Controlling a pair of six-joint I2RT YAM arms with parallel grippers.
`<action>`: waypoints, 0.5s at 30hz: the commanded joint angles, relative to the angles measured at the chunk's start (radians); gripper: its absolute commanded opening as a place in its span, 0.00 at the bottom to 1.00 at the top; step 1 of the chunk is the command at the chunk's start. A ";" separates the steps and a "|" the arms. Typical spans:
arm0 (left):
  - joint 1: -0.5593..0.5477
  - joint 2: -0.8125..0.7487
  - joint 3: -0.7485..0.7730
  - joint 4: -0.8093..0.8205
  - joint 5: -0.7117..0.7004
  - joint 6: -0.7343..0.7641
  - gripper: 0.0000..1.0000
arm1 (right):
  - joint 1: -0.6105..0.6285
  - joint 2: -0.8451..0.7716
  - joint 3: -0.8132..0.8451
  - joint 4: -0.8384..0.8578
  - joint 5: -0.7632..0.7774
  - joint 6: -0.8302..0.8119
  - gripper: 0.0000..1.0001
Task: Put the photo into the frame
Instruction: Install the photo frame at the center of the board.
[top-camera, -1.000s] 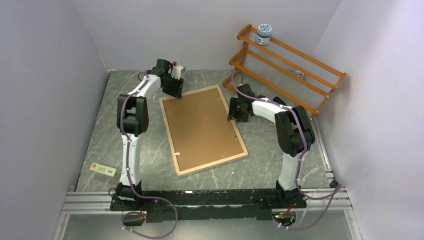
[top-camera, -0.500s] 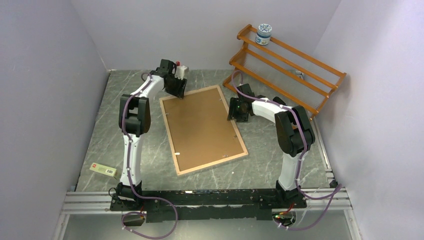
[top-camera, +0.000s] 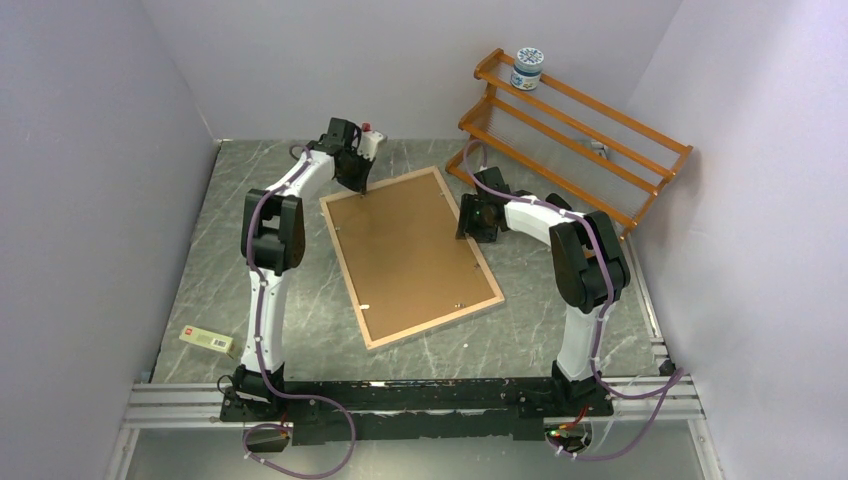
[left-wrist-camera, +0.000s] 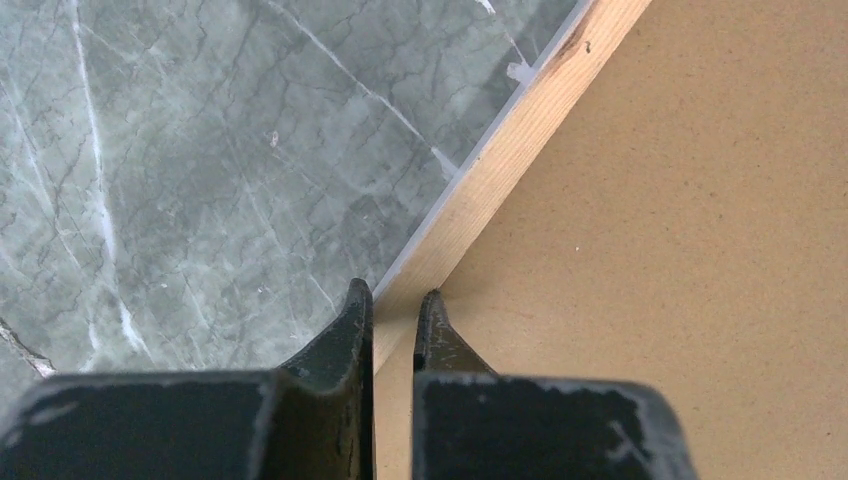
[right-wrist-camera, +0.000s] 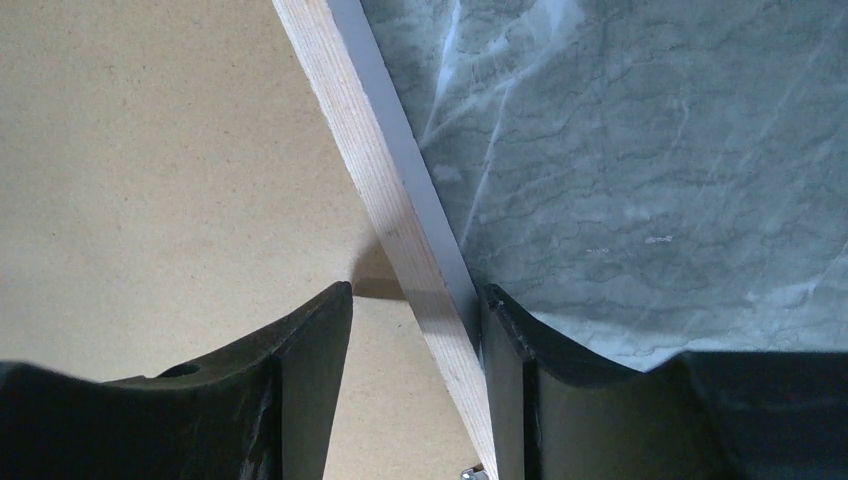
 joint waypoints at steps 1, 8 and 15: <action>-0.001 0.050 -0.021 -0.061 -0.030 -0.068 0.03 | 0.008 0.037 -0.012 -0.029 -0.008 0.007 0.53; 0.000 0.041 0.035 -0.076 -0.032 -0.079 0.20 | 0.008 0.006 -0.006 -0.026 -0.008 0.002 0.54; 0.001 0.053 0.062 -0.110 0.035 -0.123 0.58 | 0.009 0.015 -0.006 -0.027 -0.013 0.003 0.54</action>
